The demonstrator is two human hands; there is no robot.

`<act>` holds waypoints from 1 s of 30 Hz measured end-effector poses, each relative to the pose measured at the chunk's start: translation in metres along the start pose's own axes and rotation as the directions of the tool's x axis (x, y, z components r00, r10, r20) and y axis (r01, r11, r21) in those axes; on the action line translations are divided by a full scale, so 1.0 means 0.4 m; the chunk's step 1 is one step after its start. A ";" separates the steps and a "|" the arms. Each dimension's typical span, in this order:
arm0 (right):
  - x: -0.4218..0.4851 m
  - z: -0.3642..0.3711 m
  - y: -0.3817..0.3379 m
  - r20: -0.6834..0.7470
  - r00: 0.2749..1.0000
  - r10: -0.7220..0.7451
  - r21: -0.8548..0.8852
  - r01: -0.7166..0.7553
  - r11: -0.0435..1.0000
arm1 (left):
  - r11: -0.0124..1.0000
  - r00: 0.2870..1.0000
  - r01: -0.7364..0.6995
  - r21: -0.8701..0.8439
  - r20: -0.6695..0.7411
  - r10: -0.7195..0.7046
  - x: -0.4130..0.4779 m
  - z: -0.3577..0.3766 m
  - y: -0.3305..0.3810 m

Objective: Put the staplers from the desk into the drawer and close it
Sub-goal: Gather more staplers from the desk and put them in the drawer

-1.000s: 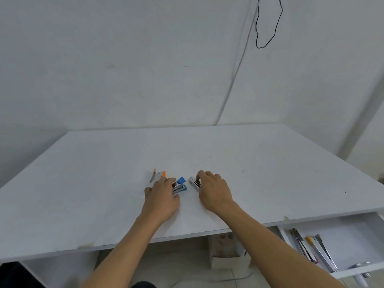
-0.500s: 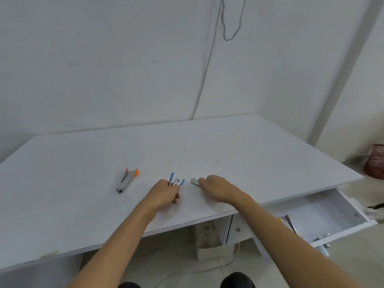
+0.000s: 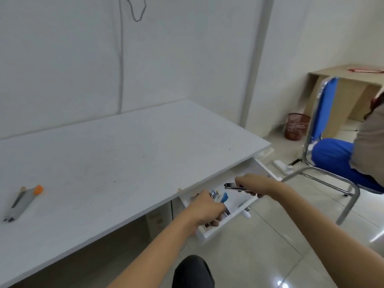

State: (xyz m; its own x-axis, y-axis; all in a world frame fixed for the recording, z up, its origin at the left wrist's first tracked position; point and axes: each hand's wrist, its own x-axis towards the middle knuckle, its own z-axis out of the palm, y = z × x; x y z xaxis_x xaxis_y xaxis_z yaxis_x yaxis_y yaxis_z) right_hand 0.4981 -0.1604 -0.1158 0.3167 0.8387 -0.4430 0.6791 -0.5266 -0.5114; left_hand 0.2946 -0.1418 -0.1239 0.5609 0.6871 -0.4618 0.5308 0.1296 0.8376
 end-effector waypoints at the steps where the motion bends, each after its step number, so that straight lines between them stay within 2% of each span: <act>1: 0.026 0.014 0.031 -0.061 0.998 -0.001 -0.056 -0.002 0.998 | 0.999 1.000 0.025 -0.043 0.015 -0.025 0.016 0.023 -0.001; 4: 0.091 0.065 0.089 -0.207 0.978 -0.027 -0.207 -0.017 0.978 | 0.988 0.997 0.077 -0.133 0.019 -0.075 0.051 0.055 -0.012; 8: 0.145 0.111 0.111 -0.341 0.935 -0.093 -0.458 -0.079 0.885 | 0.966 0.989 0.142 -0.216 -0.007 -0.147 0.098 0.050 -0.009; 11: 0.167 0.120 0.112 -0.400 0.908 -0.126 -0.511 -0.107 0.853 | 0.940 0.986 0.142 -0.311 -0.037 -0.161 0.132 0.051 -0.001; 14: 0.170 0.099 0.109 -0.453 0.880 -0.145 -0.440 -0.079 0.895 | 0.912 0.988 0.133 -0.389 -0.023 -0.153 0.157 0.072 0.022; 17: 0.144 0.067 0.099 -0.453 0.885 -0.104 -0.268 -0.023 0.963 | 0.883 0.991 0.114 -0.455 -0.014 -0.135 0.195 0.099 0.035; 19: 0.124 0.052 0.098 -0.450 0.888 -0.101 -0.223 -0.002 0.975 | 0.872 0.990 0.119 -0.475 -0.006 -0.139 0.222 0.110 0.035; 26: 0.084 0.030 0.063 -0.442 0.889 -0.122 -0.114 0.079 0.990 | 0.891 0.994 0.092 -0.444 -0.015 -0.110 0.221 0.100 0.031; 30: 0.061 0.034 -0.003 -0.457 0.870 -0.187 -0.045 0.187 0.981 | 0.957 0.999 0.032 -0.288 -0.022 -0.040 0.168 0.043 0.012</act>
State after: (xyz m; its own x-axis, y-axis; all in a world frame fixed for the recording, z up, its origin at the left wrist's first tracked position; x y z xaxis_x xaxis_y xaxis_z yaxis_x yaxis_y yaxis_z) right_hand 0.4961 -0.1413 -0.1361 0.4506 0.8915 0.0466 0.7559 -0.3532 -0.5513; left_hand 0.3456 -0.1073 -0.1557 0.5251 0.6970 -0.4883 0.3432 0.3517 0.8709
